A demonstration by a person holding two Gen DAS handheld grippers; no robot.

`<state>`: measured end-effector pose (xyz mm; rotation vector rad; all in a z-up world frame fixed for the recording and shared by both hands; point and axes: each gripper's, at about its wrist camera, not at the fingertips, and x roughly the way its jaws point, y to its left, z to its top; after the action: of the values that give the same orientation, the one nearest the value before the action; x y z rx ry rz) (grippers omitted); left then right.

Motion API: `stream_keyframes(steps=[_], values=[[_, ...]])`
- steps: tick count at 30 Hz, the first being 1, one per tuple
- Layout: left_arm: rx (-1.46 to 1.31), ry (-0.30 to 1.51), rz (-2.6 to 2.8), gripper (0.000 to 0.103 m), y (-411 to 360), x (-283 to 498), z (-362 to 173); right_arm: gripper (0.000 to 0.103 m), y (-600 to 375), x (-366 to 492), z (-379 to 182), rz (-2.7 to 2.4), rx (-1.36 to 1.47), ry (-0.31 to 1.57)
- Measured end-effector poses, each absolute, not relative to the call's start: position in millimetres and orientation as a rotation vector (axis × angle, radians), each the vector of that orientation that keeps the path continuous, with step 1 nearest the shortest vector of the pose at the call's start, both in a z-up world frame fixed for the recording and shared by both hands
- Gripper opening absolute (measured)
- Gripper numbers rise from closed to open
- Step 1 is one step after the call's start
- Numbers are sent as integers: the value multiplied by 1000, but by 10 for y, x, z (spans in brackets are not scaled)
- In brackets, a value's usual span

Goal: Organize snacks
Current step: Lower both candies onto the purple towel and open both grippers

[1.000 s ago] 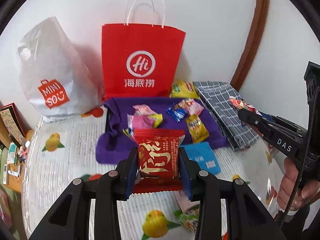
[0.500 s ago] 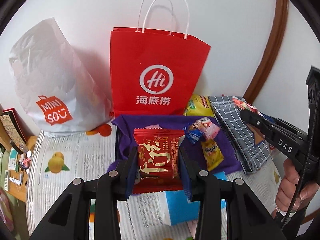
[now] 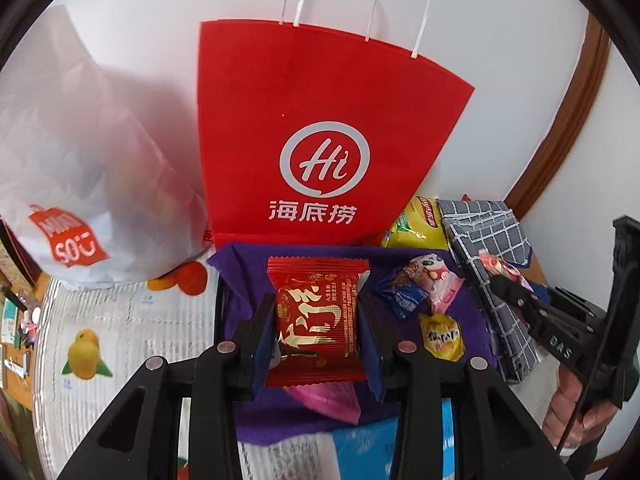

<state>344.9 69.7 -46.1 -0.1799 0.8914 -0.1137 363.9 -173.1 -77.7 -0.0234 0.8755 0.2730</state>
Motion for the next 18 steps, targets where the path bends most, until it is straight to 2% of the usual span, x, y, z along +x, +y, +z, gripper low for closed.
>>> stream_keyframes(steps=[18], values=[[-220, 1024, -119, 36, 730, 3817, -1145, 22, -1795, 3960, -1415, 255, -133, 1036]])
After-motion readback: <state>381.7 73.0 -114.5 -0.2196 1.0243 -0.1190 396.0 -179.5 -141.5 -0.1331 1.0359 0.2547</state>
